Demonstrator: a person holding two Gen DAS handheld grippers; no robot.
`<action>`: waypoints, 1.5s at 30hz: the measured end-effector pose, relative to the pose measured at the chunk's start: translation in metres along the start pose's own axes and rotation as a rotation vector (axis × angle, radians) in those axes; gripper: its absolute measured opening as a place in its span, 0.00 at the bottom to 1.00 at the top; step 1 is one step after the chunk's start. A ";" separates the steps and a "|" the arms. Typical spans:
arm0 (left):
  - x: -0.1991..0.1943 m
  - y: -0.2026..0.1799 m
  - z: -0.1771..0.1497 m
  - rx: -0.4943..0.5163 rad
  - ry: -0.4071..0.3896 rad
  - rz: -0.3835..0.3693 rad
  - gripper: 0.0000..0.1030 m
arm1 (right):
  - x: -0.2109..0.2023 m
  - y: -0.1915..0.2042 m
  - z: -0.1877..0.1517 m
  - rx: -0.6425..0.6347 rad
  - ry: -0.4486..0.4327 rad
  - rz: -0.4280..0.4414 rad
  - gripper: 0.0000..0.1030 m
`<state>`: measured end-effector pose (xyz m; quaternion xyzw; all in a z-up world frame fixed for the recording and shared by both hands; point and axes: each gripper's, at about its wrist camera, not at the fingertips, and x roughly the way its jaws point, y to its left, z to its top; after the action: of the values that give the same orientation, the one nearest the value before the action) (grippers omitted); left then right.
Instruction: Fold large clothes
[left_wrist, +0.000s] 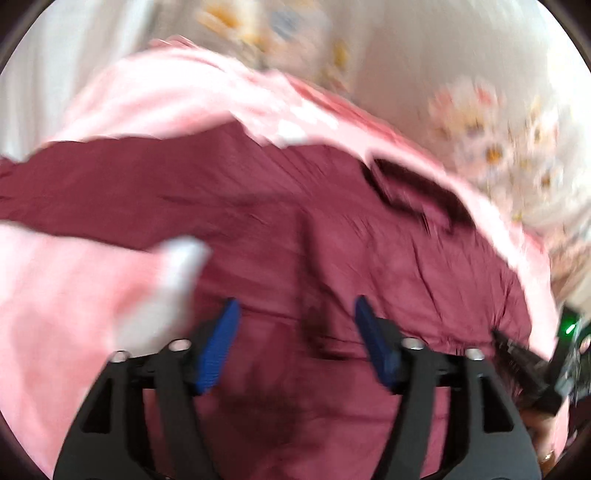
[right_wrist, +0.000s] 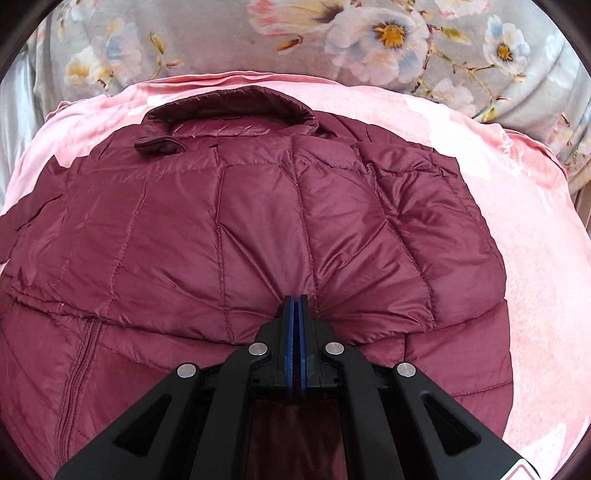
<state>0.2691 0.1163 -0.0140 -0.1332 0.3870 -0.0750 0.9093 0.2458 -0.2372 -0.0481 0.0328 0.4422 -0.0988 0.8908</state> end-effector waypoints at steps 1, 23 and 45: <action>-0.017 0.021 0.006 -0.030 -0.038 0.036 0.71 | 0.000 0.001 0.001 -0.003 0.001 -0.004 0.01; -0.019 0.274 0.061 -0.567 -0.142 0.275 0.69 | -0.009 0.130 -0.004 -0.149 0.003 0.140 0.00; -0.071 -0.252 0.117 0.362 -0.217 -0.325 0.01 | -0.036 0.063 -0.002 0.086 -0.033 0.285 0.00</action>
<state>0.2959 -0.0853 0.1881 -0.0360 0.2409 -0.2733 0.9306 0.2359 -0.1705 -0.0220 0.1315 0.4137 0.0093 0.9008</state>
